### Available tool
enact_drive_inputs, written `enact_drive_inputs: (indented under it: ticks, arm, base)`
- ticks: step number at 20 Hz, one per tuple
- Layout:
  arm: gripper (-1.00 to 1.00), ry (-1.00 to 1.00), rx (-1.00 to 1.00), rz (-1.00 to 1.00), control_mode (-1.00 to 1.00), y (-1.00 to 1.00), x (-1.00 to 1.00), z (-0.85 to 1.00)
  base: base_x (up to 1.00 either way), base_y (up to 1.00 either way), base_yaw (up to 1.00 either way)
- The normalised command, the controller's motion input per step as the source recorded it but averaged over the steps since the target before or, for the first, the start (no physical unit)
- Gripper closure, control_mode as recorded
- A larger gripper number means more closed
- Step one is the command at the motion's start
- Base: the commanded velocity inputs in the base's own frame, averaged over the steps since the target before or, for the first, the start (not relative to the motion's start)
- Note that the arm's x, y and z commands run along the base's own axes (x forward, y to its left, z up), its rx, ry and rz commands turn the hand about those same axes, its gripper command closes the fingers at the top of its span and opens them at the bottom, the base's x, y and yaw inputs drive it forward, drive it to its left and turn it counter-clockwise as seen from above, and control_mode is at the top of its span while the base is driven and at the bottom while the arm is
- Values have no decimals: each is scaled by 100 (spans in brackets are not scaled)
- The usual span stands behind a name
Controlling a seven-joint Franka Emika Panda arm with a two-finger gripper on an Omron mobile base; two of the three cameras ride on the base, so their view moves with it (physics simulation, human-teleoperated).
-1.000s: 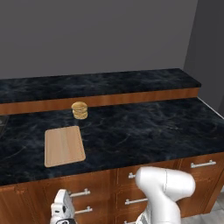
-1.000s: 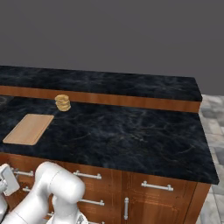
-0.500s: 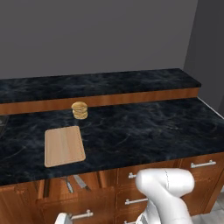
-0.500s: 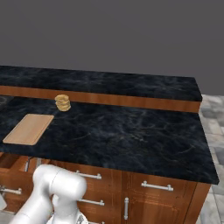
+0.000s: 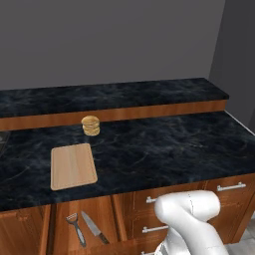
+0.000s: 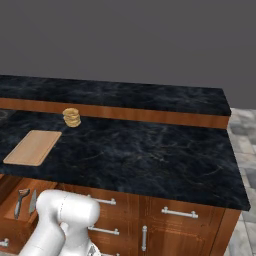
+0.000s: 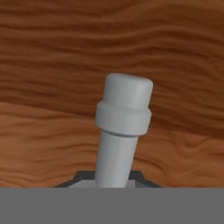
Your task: Open the drawer on the left and place the cutting tools on the cutting board.
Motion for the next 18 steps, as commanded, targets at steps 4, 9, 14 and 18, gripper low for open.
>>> enact_drive_inputs:
  ticks: [4, 9, 14, 18]
  arm:
    - [-100, 0, 3, 0, -100, 5, -98, 0]
    - [-100, 2, 3, -1, -100, 13, -97, 31]
    - [-100, 16, 1, -9, -100, 25, -70, 67]
    - [-100, 11, 10, -19, -100, 3, -79, 88]
  base:
    - [0, 0, 0]
    - [0, 0, 0]
    - [0, 0, 0]
    - [0, 0, 0]
